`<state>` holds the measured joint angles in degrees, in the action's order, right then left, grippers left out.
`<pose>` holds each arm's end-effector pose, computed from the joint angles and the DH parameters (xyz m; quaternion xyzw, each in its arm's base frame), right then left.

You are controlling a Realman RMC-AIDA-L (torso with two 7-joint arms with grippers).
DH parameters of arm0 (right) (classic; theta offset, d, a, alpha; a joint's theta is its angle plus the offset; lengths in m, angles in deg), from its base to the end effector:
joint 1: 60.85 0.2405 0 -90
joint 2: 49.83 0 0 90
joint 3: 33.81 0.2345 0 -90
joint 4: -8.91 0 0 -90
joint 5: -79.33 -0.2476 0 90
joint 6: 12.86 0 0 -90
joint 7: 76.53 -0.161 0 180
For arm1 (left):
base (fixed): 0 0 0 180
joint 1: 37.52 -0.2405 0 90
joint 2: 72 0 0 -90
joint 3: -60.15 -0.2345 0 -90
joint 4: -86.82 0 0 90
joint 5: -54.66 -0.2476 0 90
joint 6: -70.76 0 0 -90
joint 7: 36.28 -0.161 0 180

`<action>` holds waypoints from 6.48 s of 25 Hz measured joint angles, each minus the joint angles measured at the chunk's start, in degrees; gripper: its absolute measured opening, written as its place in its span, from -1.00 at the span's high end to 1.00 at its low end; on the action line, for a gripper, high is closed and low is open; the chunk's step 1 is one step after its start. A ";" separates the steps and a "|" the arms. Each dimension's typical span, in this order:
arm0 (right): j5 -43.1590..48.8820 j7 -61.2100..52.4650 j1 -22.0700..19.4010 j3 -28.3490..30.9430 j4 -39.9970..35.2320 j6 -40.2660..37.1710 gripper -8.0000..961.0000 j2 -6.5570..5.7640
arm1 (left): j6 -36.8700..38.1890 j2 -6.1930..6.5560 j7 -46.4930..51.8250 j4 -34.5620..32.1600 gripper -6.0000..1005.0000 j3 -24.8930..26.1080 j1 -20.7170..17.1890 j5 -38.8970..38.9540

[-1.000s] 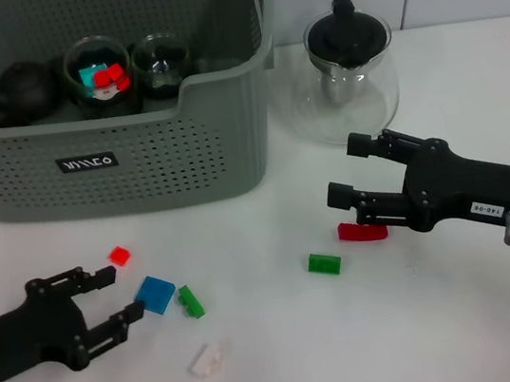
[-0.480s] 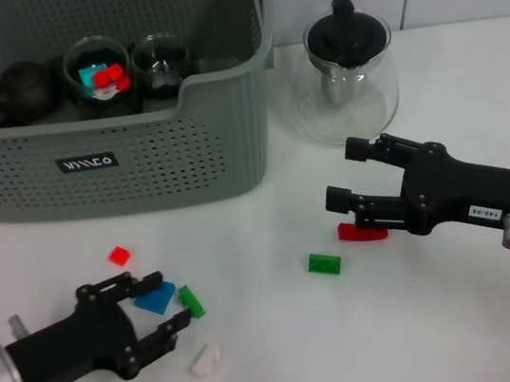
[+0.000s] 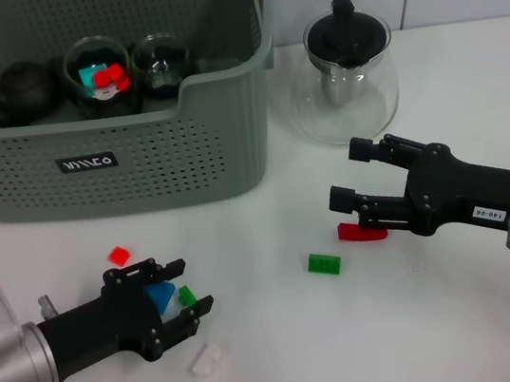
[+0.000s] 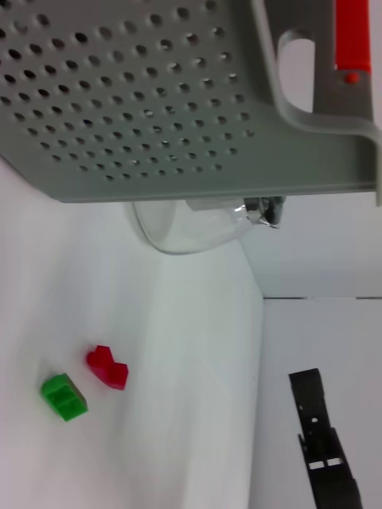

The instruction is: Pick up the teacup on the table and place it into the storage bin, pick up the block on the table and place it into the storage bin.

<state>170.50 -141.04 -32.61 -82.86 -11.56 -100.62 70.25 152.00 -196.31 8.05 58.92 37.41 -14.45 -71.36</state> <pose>0.2516 0.3283 -0.0533 -0.8888 0.2216 0.3770 0.1374 -0.3365 0.2911 -0.0590 -0.9449 -0.1334 -0.1839 0.2355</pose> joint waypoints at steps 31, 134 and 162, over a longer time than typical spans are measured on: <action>0.07 0.00 -0.31 0.10 0.00 0.32 -0.96 -0.03 | -3.31 -0.05 -2.33 1.47 -0.16 -2.40 -0.28 -0.19; -0.29 0.58 -0.28 0.10 -0.02 -0.21 -0.97 0.02 | -33.42 5.15 67.65 -28.93 -0.10 -25.32 19.83 -8.32; -0.24 0.29 -0.80 -0.22 0.00 -0.24 -0.97 0.06 | 28.96 3.67 54.31 -29.72 -0.07 3.74 -2.59 16.00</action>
<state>170.26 -140.75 -33.41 -83.09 -11.56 -100.87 70.31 180.96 -192.64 62.36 29.21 41.14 -17.04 -55.36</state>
